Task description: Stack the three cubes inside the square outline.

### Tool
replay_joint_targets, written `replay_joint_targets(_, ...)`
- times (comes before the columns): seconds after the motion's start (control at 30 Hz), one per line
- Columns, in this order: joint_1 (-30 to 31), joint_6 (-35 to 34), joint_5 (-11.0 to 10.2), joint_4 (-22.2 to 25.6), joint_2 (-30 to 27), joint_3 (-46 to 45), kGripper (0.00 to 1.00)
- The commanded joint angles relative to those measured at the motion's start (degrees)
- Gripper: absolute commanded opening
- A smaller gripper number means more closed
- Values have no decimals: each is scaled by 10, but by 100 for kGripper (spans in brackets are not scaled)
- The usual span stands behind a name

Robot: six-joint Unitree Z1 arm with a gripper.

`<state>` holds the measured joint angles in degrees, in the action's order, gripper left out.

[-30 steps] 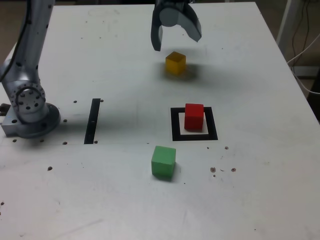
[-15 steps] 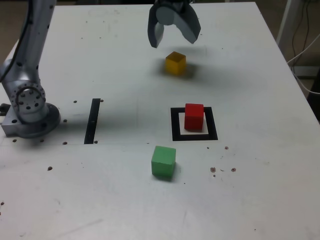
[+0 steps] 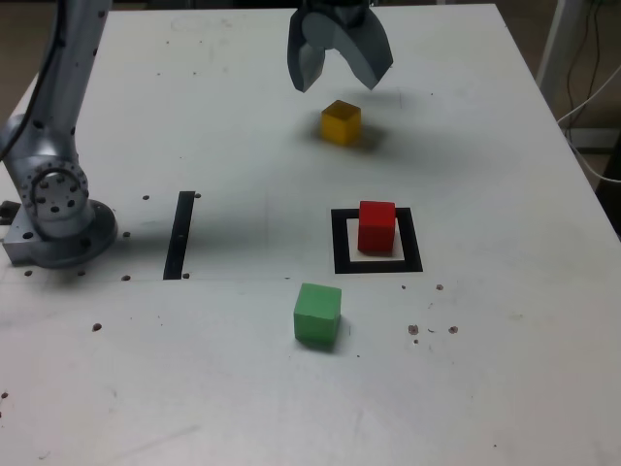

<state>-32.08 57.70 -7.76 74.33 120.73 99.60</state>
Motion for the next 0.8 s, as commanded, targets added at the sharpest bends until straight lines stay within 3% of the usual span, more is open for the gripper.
replay_joint_targets(0.0,2,1,-2,-4,4,-4,99)
replay_joint_targets(0.53,27,-7,-6,-39,32,-39,96)
replay_joint_targets(0.77,42,-30,-21,-48,51,-47,88)
